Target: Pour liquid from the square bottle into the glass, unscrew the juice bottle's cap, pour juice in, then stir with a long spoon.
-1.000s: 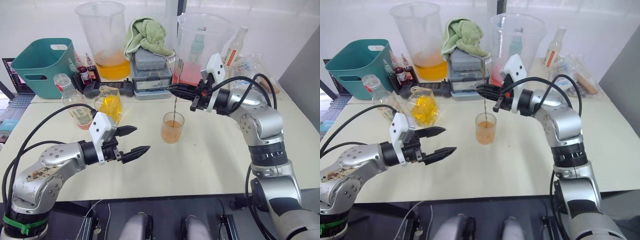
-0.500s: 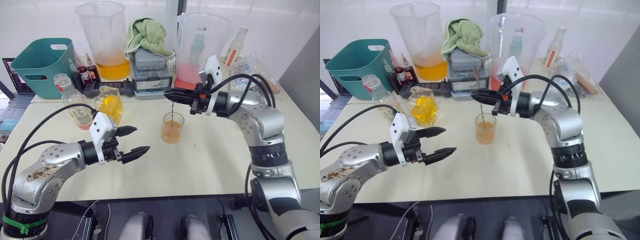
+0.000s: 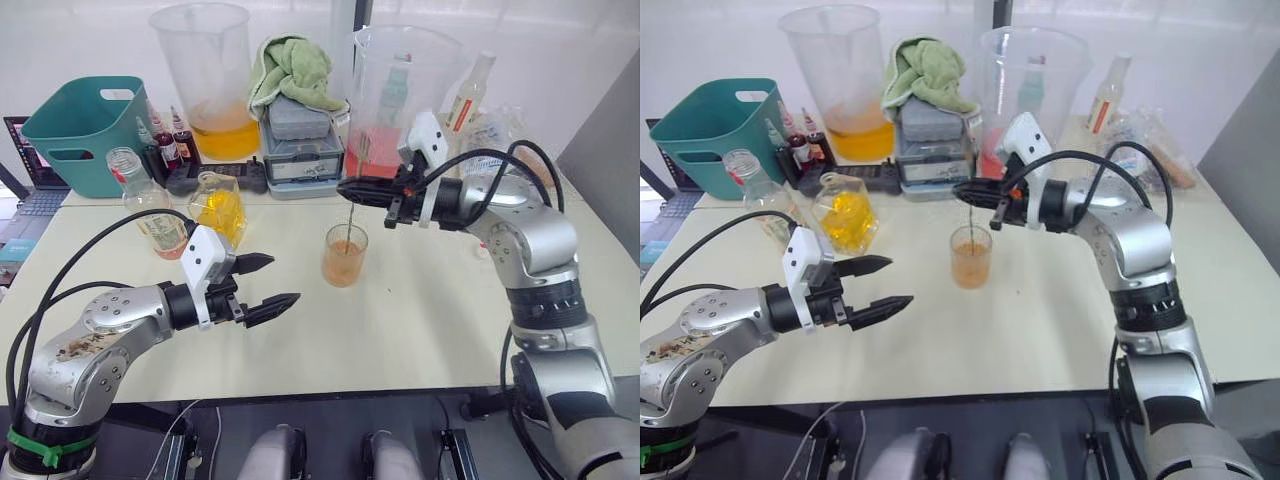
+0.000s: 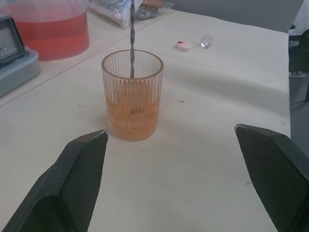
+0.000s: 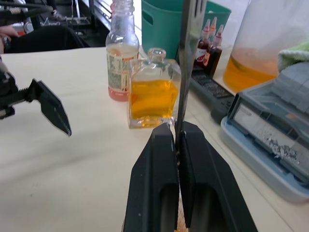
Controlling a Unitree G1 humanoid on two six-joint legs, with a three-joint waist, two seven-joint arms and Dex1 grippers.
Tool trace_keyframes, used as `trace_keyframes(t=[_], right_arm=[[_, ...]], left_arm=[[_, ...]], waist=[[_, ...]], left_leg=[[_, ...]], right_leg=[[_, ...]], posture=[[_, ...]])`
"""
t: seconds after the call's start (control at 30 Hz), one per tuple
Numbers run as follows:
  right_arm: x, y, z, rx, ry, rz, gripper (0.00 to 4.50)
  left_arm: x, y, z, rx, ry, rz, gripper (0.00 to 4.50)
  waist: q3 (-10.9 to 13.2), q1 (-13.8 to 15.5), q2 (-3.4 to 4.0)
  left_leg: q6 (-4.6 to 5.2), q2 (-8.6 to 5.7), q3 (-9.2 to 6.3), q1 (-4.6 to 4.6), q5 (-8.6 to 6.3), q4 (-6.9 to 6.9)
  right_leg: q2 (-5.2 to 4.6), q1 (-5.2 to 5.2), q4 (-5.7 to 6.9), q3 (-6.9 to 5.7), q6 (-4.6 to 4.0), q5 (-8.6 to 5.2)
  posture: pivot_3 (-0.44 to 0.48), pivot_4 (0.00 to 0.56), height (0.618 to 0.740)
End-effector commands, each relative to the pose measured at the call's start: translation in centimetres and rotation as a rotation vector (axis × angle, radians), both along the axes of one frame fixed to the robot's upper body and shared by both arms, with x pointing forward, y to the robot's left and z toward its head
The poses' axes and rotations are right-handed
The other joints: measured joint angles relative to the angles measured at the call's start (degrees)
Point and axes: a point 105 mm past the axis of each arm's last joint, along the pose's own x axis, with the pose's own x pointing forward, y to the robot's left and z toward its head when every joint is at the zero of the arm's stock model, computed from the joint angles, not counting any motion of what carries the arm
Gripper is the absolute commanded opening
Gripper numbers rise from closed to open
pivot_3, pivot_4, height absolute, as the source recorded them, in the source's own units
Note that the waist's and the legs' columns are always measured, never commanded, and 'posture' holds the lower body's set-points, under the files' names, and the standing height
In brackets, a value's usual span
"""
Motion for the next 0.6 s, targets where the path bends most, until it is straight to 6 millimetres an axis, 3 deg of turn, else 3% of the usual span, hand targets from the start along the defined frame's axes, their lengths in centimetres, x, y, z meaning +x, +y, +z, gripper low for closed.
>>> trace_keyframes(t=[0.03, 0.33, 0.6], right_arm=[[-0.4, 0.2, 2.4, 0.066, -0.082, 0.009, 0.00], [-1.6, 1.6, 1.8, 0.073, -0.012, 0.104, 0.00], [-2.7, -0.4, 1.2, -0.055, -0.003, 0.112, 0.00]], left_arm=[[-0.2, -0.2, 1.0, 0.000, -0.052, -0.019, 4.45], [-0.2, -0.3, 1.0, 0.002, -0.053, -0.021, 4.45], [-0.3, -0.4, 0.8, 0.000, -0.052, -0.030, 4.45]], waist=[[0.00, 0.07, 0.00], [0.00, -0.04, 0.00], [0.00, 0.09, 0.00]], left_leg=[[0.00, 0.00, 0.00, 0.00, 0.00, 0.00], [-0.01, 0.00, -0.03, 0.00, 0.00, -0.01], [-0.04, 0.00, -0.04, 0.00, -0.02, 0.00]], right_leg=[[0.00, 0.00, 0.01, 0.00, 0.00, 0.00], [0.00, 0.01, 0.04, -0.05, 0.00, 0.00], [0.00, -0.01, -0.03, -0.08, 0.00, 0.00]], posture=[[0.000, 0.150, 0.740], [0.000, 0.150, 0.740], [0.000, 0.150, 0.740]])
